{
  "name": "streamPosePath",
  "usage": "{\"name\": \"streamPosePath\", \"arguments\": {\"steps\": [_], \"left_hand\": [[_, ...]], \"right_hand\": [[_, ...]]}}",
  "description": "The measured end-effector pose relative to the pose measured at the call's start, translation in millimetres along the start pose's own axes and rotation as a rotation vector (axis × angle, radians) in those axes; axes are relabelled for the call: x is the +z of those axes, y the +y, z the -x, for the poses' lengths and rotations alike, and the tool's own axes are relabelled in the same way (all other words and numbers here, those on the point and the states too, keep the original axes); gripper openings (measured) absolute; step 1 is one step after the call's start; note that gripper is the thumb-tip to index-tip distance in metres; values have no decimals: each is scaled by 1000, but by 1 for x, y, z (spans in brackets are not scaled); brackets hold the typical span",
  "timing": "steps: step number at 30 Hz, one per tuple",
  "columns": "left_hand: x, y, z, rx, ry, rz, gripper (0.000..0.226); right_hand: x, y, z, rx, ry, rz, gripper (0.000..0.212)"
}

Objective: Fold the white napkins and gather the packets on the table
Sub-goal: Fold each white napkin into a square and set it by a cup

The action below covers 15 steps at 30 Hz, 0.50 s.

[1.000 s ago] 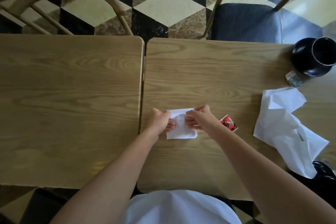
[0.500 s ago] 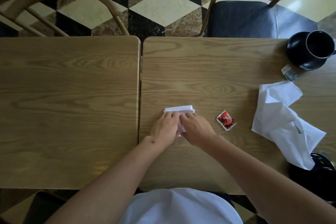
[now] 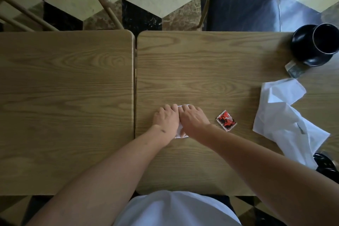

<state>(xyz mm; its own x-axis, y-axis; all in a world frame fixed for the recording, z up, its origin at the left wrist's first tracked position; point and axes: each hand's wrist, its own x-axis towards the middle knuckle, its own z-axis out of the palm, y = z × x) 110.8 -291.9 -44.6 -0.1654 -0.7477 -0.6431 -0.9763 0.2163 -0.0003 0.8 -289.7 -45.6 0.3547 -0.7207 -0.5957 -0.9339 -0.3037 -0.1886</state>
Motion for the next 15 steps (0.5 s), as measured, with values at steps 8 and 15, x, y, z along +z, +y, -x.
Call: {"name": "streamPosePath", "arguments": {"steps": [8,15], "left_hand": [[4,-17,24,40,63,301,58],[38,-30,50,-601,128,1251,26]], "right_hand": [[-5,-5,12,61,-4,-181,57],[28,5,55,699,192,-1059,29]]}}
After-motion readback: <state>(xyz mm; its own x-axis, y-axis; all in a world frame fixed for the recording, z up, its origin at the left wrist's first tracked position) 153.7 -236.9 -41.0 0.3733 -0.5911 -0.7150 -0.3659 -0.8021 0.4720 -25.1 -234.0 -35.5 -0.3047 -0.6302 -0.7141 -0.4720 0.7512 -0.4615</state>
